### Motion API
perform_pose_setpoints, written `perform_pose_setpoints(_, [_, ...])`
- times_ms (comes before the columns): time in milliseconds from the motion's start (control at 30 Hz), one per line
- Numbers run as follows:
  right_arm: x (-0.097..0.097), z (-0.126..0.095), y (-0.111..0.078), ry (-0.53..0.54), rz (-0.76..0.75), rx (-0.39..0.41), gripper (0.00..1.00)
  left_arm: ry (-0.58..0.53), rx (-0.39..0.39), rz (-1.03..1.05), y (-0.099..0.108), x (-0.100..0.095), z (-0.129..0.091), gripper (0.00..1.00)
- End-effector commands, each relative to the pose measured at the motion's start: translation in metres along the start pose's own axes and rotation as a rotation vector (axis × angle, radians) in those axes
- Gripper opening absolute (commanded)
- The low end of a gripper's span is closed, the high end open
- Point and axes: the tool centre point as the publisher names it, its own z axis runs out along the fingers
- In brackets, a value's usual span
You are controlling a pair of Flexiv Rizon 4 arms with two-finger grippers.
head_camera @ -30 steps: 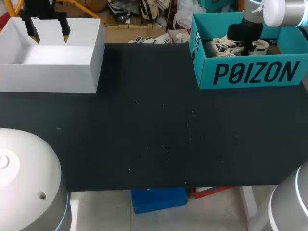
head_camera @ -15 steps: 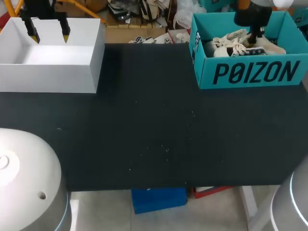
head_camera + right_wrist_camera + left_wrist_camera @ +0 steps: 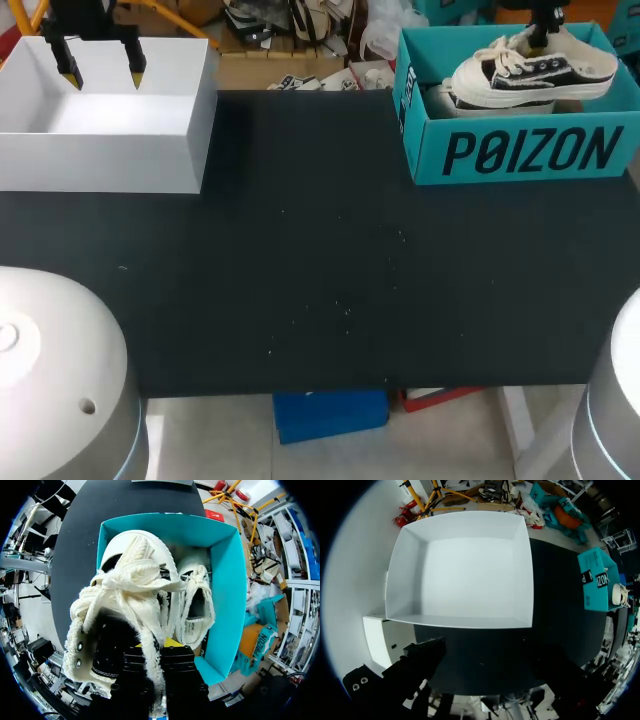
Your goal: Take the shoe out of the shoebox, open the shoe tongue, remove and reinsert the insole, then place the shoe into the shoebox
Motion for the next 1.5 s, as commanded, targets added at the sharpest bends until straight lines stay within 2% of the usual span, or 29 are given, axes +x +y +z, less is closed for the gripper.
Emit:
perform_pose_setpoints(33, [0.037, -0.079, 0.017, -0.059, 0.017, 0.019, 0.00, -0.002, -0.001, -0.001, 0.000, 0.000, -0.001, 1.00])
perform_pose_setpoints(200, [0.074, -0.107, 0.059, -0.088, 0.038, 0.032, 0.00, -0.002, -0.001, -0.001, 0.000, 0.000, -0.001, 1.00])
perform_pose_setpoints(367, [0.125, -0.111, 0.119, -0.087, 0.055, 0.020, 0.00, -0.002, -0.001, -0.001, 0.000, 0.000, -0.001, 1.00])
perform_pose_setpoints(500, [0.168, -0.103, 0.165, -0.066, 0.056, 0.000, 0.00, -0.002, -0.001, -0.001, 0.000, 0.000, -0.001, 1.00])
perform_pose_setpoints(567, [0.186, -0.098, 0.182, -0.052, 0.056, -0.015, 0.00, -0.002, -0.001, -0.001, 0.000, 0.000, -0.001, 1.00])
perform_pose_setpoints(667, [0.219, -0.084, 0.214, -0.025, 0.051, -0.031, 0.00, -0.002, -0.001, -0.001, 0.000, 0.000, -0.001, 1.00])
perform_pose_setpoints(800, [0.249, -0.063, 0.251, -0.004, 0.041, -0.040, 0.00, -0.002, -0.001, -0.001, 0.000, 0.000, -0.001, 1.00])
perform_pose_setpoints(1067, [0.276, -0.014, 0.310, 0.011, 0.002, -0.084, 0.00, -0.002, -0.001, -0.001, 0.000, 0.000, -0.001, 1.00])
perform_pose_setpoints(1333, [0.284, 0.034, 0.358, -0.001, -0.036, -0.124, 0.00, -0.002, -0.001, -0.001, 0.000, 0.000, -0.001, 1.00])
perform_pose_setpoints(1500, [0.285, 0.059, 0.380, 0.015, -0.054, -0.135, 0.00, -0.002, -0.001, -0.001, 0.000, 0.000, -0.001, 1.00])
